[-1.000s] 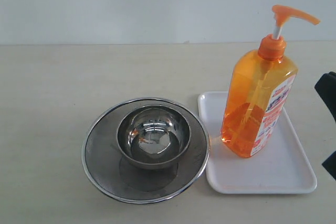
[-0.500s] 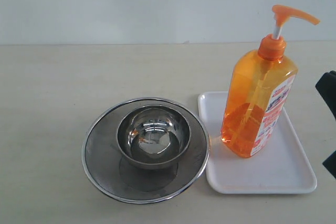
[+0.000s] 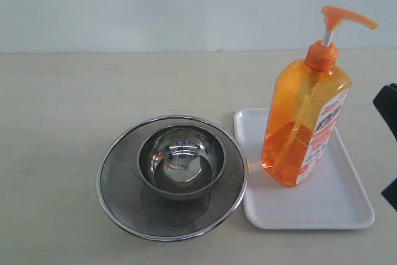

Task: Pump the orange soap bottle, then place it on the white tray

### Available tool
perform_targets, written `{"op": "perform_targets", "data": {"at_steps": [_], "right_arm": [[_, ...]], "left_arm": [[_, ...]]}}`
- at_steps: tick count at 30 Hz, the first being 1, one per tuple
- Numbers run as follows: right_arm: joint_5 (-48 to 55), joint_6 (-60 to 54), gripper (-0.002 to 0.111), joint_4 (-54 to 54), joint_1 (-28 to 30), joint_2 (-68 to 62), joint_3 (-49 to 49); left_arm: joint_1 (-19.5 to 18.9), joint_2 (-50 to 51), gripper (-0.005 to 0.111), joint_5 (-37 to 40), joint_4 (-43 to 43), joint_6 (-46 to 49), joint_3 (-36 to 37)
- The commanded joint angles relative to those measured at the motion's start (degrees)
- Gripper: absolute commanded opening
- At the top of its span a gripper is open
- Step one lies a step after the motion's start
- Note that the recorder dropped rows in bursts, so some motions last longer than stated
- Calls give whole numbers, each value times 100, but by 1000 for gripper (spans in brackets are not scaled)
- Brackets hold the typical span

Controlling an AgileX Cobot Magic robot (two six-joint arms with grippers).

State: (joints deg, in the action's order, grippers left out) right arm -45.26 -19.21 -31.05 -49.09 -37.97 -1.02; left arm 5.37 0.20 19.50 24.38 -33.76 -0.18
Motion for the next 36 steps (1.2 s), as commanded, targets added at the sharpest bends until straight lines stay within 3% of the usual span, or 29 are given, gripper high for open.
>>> {"op": "perform_targets", "data": {"at_steps": [1,8,17,21,23,28,36], "right_arm": [[-86,-6,0,-7,-2,14,-31],[-140,-17,0,-7,-2,14,-31],[-977,370,0,31,-2,14,-31],[-439,164,0,767,-2,0,-557],[123,-339,7,745,-2,-287,-1014],[-563,-537,57,-190,-2,-1498,-1058],[-1981,-7,59,-661,-2,-2876,-1058]], "left_arm": [[-20,-20,5,5,31,41,18],[-20,-20,5,5,31,41,18],[-20,-20,5,5,31,41,18],[-20,-20,5,5,31,41,18],[-20,-20,5,5,31,41,18],[-20,-20,5,5,31,41,18],[-20,-20,5,5,31,41,18]]}}
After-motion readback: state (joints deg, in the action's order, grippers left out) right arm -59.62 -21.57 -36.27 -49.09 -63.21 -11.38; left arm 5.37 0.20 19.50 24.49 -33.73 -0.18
